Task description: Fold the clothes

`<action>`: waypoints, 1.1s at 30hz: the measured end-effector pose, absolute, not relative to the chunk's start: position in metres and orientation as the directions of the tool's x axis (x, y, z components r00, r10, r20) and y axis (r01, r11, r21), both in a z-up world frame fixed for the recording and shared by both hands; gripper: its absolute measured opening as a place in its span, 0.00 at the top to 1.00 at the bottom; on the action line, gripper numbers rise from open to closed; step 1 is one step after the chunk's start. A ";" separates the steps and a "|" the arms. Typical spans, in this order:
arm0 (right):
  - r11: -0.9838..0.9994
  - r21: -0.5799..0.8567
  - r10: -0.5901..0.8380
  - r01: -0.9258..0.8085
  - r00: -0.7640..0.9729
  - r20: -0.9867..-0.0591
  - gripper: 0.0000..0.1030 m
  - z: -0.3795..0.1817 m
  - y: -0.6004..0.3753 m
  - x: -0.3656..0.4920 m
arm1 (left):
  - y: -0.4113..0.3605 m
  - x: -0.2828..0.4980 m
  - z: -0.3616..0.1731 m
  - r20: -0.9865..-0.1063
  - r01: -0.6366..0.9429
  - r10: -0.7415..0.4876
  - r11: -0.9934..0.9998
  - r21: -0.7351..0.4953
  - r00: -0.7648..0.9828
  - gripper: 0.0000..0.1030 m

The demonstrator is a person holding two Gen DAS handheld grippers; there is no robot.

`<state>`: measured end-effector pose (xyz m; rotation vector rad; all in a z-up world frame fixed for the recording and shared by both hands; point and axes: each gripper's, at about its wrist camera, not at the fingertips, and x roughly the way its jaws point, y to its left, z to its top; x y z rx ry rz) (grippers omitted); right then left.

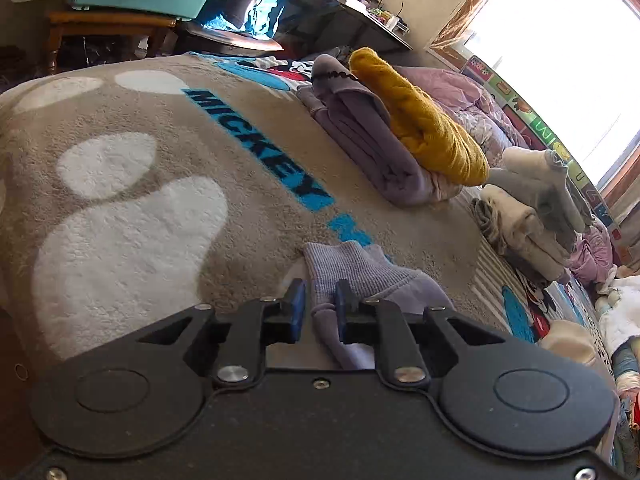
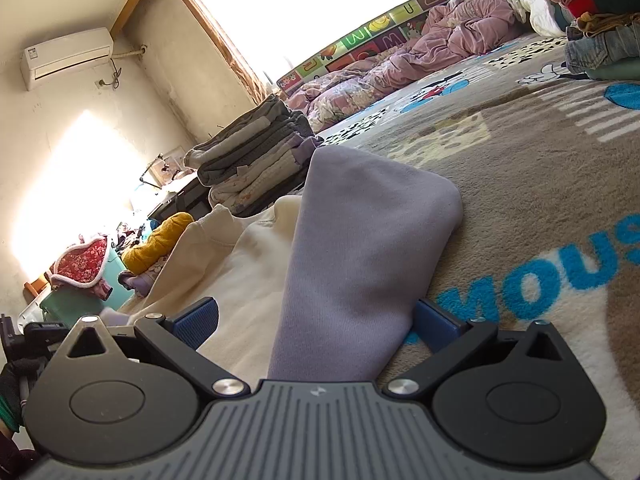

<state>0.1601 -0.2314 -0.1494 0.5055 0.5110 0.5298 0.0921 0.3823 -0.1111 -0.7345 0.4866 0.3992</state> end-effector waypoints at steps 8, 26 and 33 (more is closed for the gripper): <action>0.755 0.561 0.577 -0.338 0.750 -0.325 0.00 -0.148 -0.230 0.158 | 0.382 0.091 -0.110 -0.519 -0.514 0.190 0.611 -0.602 0.833 0.98; 0.763 0.553 0.571 -0.334 0.749 -0.336 0.00 -0.148 -0.229 0.159 | 0.293 0.127 -0.060 -0.452 -0.423 0.203 0.778 -0.464 0.869 0.62; 0.736 0.599 0.578 -0.315 0.752 -0.316 0.00 -0.147 -0.239 0.153 | 0.145 0.183 -0.049 -0.436 -0.045 -0.170 0.897 -0.439 0.884 0.62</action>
